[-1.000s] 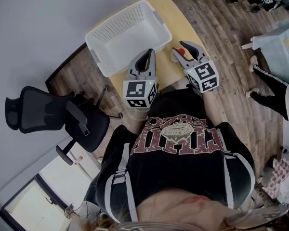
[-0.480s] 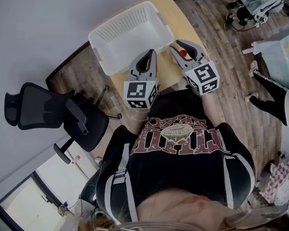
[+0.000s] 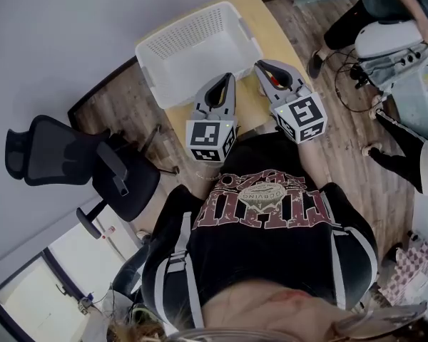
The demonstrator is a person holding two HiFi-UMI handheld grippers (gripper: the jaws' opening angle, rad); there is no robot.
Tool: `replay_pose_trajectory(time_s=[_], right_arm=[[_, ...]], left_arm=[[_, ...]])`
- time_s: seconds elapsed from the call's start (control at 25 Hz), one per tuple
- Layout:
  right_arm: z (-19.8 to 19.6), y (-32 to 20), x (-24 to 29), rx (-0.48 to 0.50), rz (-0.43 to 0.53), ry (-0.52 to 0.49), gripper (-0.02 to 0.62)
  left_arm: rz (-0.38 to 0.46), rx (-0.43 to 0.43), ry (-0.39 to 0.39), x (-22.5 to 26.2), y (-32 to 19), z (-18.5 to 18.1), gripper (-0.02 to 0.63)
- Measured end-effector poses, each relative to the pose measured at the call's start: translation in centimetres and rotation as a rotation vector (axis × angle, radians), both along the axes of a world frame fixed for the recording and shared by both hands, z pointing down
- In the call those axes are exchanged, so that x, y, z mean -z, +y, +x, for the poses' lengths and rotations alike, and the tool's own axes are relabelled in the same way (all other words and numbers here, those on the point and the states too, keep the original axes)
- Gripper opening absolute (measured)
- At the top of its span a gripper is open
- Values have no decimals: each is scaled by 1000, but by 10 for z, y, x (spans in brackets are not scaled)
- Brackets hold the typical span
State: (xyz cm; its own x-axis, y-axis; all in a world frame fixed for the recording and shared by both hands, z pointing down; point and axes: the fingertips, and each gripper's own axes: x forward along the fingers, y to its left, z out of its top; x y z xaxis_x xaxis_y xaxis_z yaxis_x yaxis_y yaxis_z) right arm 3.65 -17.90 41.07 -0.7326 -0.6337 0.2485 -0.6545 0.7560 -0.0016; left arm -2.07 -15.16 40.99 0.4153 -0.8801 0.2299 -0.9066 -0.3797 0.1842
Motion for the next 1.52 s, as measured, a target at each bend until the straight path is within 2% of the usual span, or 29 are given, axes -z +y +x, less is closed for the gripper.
replay_pose_trajectory(time_s=[0.52, 1.52], right_arm=[[-17, 1, 8, 68, 3, -22, 17], [-14, -1, 13, 49, -4, -41, 15]], left_arm=[[16, 0, 0, 4, -4, 0, 46], [22, 21, -3, 9, -4, -6, 46]])
